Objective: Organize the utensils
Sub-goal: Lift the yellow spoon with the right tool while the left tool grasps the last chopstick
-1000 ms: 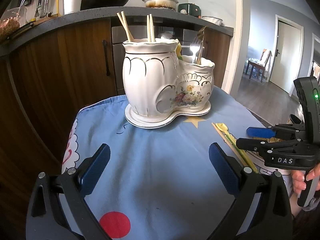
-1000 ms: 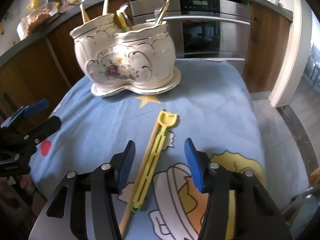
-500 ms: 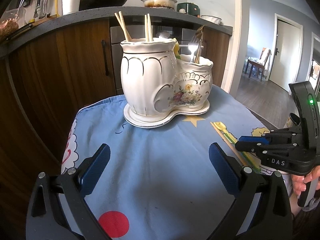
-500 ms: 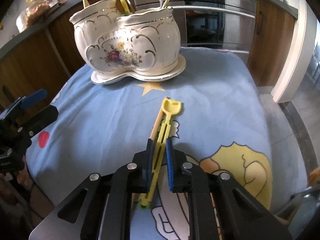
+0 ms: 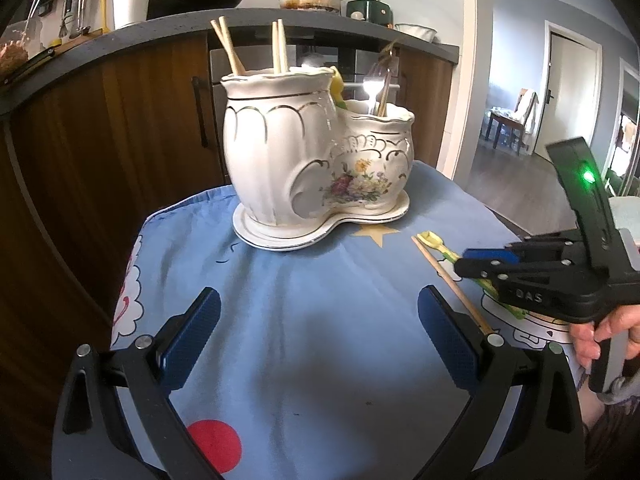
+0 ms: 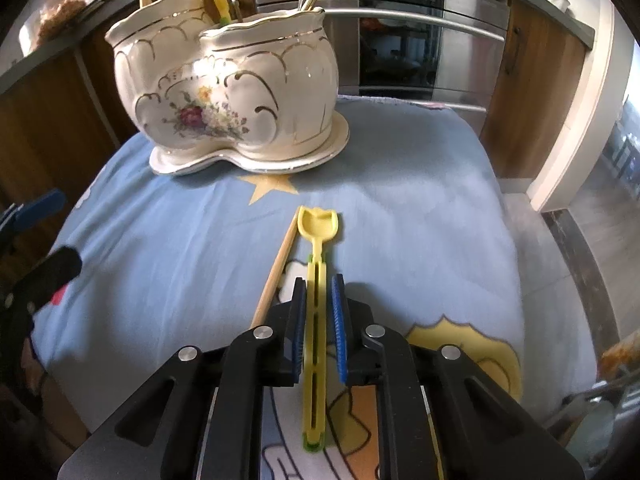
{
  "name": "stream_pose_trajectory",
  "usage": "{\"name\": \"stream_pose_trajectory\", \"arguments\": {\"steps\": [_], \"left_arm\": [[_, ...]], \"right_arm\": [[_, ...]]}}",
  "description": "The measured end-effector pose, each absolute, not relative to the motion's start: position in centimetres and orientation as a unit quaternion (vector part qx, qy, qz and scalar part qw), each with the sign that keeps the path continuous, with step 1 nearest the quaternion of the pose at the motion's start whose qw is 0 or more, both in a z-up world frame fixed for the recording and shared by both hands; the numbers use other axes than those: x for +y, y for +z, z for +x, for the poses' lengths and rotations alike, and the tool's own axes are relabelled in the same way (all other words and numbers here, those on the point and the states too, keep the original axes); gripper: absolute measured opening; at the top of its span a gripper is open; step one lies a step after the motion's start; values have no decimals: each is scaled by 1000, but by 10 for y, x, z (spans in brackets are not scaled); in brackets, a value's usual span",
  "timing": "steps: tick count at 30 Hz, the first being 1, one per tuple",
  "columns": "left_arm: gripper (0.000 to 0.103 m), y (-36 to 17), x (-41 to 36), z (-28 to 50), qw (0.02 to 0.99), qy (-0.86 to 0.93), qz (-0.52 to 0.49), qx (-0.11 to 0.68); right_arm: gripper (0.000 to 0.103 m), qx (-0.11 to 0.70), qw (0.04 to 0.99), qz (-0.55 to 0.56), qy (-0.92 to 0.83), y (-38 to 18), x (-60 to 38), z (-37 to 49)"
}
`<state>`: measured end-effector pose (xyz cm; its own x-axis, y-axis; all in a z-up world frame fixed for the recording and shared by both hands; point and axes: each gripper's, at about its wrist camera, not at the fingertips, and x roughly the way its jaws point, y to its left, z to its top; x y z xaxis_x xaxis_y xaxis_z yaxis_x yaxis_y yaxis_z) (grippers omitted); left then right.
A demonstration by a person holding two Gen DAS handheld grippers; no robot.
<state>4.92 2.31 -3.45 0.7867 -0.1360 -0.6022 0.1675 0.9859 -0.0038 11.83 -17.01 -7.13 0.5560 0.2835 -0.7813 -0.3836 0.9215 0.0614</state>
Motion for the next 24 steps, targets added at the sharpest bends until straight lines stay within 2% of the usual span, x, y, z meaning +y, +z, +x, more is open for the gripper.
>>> {"name": "stream_pose_trajectory", "arguments": {"steps": [3,15,19,24], "left_arm": [[97,-36,17,51,942,-84,28,322],[95,-53,-42,63,924,-123,32,362],[84,-59,-65,67,917,-134,43,374],[53,-67,-93,72,903,-152,75,395]], "right_arm": [[11,426,882,-62,194,-71,-170,118],[11,395,898,-7,193,-53,-215,110],[11,388,901,1,193,-49,-228,108],[11,386,903,9,189,-50,-235,109]]}}
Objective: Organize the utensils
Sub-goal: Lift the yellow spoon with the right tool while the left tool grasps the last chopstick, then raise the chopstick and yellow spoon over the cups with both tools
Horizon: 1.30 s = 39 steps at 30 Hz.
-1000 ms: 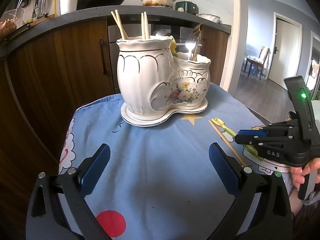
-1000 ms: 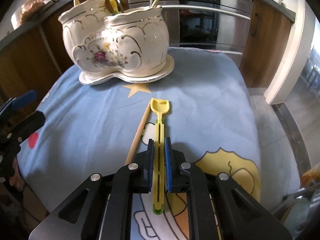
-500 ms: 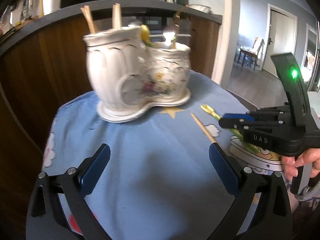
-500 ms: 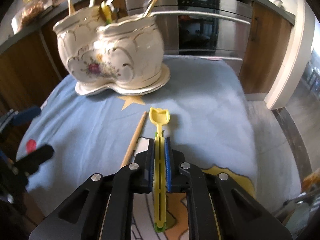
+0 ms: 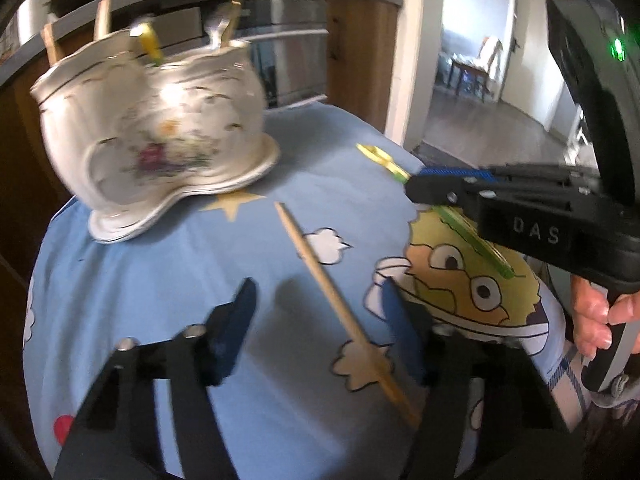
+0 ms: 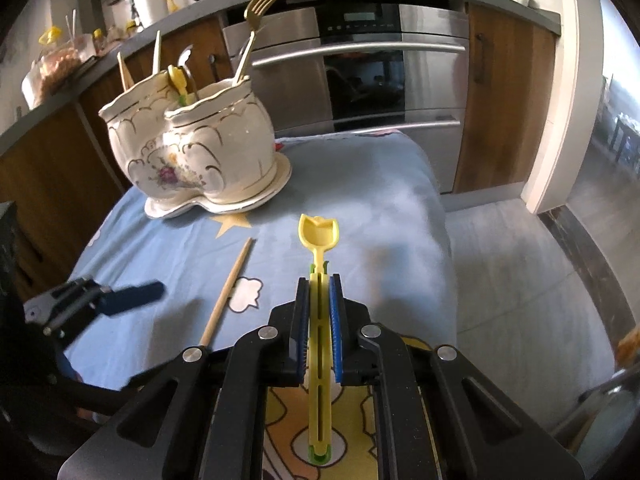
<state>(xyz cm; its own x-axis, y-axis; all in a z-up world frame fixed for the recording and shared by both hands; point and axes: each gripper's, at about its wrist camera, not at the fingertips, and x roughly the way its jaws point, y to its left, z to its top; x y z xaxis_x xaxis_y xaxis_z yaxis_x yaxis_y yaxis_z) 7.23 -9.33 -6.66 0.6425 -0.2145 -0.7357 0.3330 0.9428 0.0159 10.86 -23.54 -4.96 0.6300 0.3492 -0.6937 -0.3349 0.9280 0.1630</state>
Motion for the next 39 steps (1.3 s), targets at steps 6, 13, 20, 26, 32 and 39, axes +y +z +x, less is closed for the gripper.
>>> {"name": "stream_pose_trajectory", "arguments": {"steps": [6,13,20,26,32,39], "left_arm": [[15,-73,-102,81,894,-146,94,412],[6,-63,-85,84,884,-171,86,426],[6,-55,-42,72,877,-180,100,434],[6,-53,-7,62,871,-176,102,447],[6,-60,4,56,869,-168,82,458],[13,-68,7,49,873,-161,64,456]], "right_arm": [[11,386,902,7,195,-49,-232,106],[11,395,892,-7,219,-51,-213,101],[11,420,871,-36,253,-59,-187,93],[11,442,849,-65,283,-68,-162,84],[13,448,842,-93,286,-67,-150,80],[13,448,842,-96,285,-69,-151,82]]}}
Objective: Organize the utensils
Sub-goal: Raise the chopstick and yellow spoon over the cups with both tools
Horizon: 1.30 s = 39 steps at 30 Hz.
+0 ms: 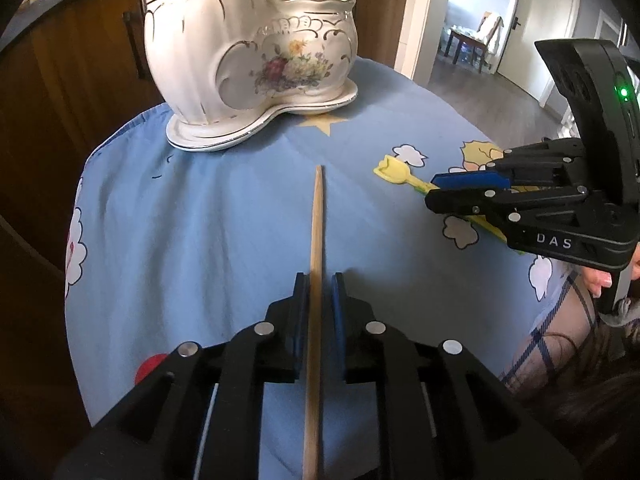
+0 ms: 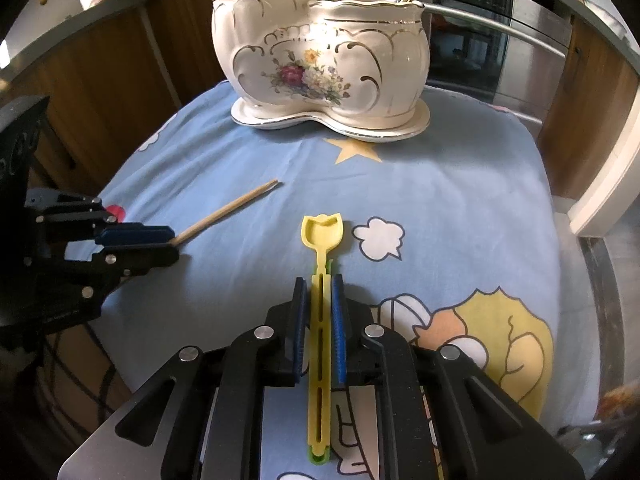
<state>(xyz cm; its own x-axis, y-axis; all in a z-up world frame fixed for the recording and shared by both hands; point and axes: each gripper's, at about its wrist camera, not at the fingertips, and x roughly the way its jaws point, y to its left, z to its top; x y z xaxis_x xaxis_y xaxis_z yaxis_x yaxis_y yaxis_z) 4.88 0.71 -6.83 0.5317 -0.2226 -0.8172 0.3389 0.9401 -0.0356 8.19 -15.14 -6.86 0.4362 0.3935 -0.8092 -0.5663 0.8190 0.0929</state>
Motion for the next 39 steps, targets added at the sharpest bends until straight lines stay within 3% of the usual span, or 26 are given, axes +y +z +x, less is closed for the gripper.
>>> {"name": "stream_pose_trajectory", "arguments": {"steps": [4,10,24,32,39], "left_arm": [[6,-68,8,50,880,-152,59,447],[6,-58,13,48,891,-161,55,421],[6,25,39,39,948,-175,0,264],[6,88,61,78,969,-184,-57,157],[6,112,72,132,968,-186,-114,121]], "right_arm": [[11,441,846,-96,285,-68,-151,80],[11,410,861,-87,287,-52,-157,76],[11,270,912,-31,308,22,-164,77],[11,186,931,60,309,72,-174,124],[11,162,923,134,322,85,-174,171]]}}
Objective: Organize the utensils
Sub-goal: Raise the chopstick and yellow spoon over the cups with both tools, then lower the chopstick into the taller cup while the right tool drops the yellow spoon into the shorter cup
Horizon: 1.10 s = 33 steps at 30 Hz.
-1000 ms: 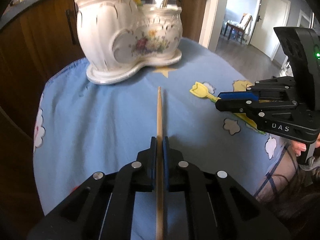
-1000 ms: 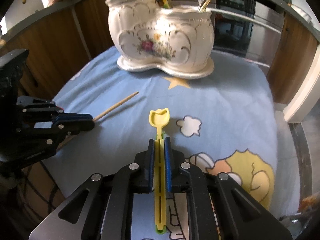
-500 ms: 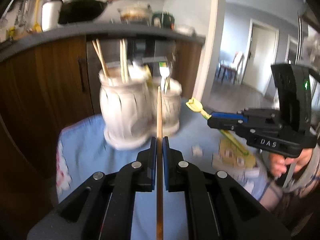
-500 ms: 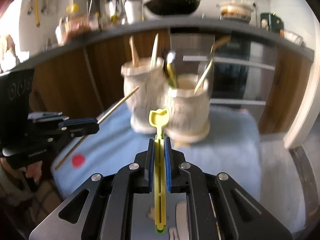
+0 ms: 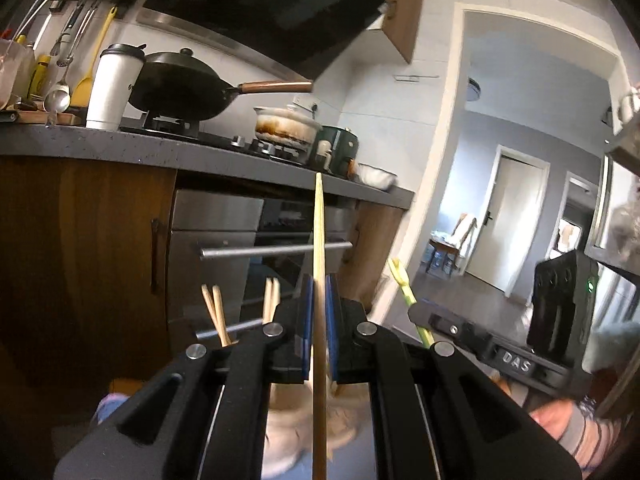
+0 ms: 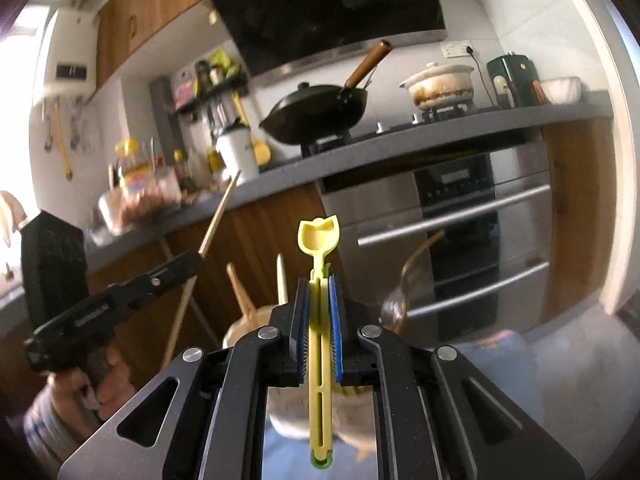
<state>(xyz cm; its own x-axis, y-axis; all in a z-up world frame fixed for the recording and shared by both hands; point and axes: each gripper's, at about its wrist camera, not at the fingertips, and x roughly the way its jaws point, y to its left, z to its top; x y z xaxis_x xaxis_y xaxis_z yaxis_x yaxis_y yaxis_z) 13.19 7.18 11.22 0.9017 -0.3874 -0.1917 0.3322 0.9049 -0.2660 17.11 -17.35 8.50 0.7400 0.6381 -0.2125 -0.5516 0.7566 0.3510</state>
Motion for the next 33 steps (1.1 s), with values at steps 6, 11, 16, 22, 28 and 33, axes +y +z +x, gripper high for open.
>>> {"name": "stream_pose_trajectory", "arguments": {"steps": [6,11,16,22,28,33], "left_arm": [[6,107,60,167,979,-152,-97,97],[6,98,53,182,986,-125,-81,74],[6,86,48,177,990,-111,-65,56],[6,70,51,167,990,-112,-59,70],[6,59,58,151,987,-112,-55,98],[6,49,58,143,984,-110,-38,134]], "right_arm": [[11,165,918,165,321,69,-158,208],[11,120,941,128,289,55,-141,209],[11,100,951,109,270,38,-137,205],[11,104,953,85,272,28,-135,197],[11,124,952,57,275,21,-135,184],[11,156,949,41,269,14,-134,179]]}}
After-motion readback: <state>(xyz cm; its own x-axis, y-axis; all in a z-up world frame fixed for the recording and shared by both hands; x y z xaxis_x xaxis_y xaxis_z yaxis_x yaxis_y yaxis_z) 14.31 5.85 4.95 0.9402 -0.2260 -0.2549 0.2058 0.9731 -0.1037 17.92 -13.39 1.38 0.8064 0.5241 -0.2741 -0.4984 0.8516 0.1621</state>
